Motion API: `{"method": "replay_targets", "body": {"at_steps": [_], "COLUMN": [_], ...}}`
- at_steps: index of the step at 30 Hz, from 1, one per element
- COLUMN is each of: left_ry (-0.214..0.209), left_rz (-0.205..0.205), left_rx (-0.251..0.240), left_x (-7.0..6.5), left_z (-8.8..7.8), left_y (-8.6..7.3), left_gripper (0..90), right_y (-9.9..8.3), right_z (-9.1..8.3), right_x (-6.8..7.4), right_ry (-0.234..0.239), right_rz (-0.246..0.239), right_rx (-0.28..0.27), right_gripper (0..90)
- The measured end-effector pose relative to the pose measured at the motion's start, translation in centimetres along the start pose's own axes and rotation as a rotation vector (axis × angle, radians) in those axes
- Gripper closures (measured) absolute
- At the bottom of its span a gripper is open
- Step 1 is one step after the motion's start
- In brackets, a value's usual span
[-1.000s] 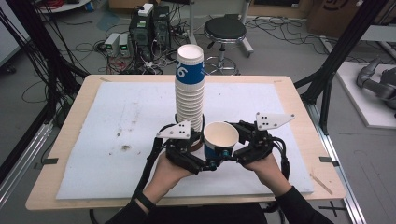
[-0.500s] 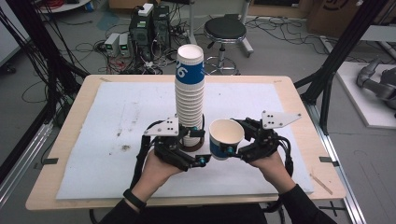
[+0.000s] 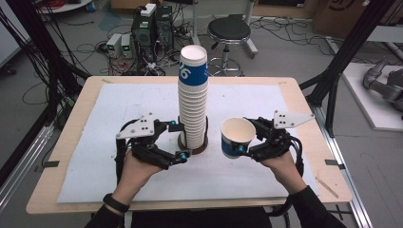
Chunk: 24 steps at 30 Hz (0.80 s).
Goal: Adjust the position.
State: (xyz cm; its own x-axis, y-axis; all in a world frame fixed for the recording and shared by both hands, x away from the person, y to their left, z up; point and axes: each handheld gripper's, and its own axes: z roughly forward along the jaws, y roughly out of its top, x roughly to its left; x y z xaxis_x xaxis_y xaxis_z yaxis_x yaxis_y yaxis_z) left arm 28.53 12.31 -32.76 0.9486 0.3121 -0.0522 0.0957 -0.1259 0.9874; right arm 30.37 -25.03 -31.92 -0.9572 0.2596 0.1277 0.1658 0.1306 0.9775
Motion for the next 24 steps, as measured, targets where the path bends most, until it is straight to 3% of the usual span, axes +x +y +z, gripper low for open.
{"method": "replay_targets", "body": {"at_steps": [5,8,16,24], "left_ry": [0.056,0.063,0.051,0.053], "left_rz": [0.014,0.024,0.028,0.023], "left_rx": [-0.006,-0.015,-0.017,-0.009], "left_x": [0.1,0.3,0.4,0.4], "left_z": [-2.2,-2.8,-2.4,-2.1], "left_y": [0.1,0.3,0.5,0.4], "left_gripper": [15.6,15.6,15.7,15.6], "right_y": [0.1,0.2,0.2,0.2], "right_z": [-1.2,-1.8,-3.0,-3.3], "right_x": [-0.4,-0.6,-0.9,-0.7], "right_ry": [-0.026,-0.044,-0.054,-0.066], "right_rz": [0.002,0.006,0.012,0.004], "right_rx": [-0.013,-0.026,-0.058,-0.049], "right_gripper": [21.0,21.0,21.0,21.1]}}
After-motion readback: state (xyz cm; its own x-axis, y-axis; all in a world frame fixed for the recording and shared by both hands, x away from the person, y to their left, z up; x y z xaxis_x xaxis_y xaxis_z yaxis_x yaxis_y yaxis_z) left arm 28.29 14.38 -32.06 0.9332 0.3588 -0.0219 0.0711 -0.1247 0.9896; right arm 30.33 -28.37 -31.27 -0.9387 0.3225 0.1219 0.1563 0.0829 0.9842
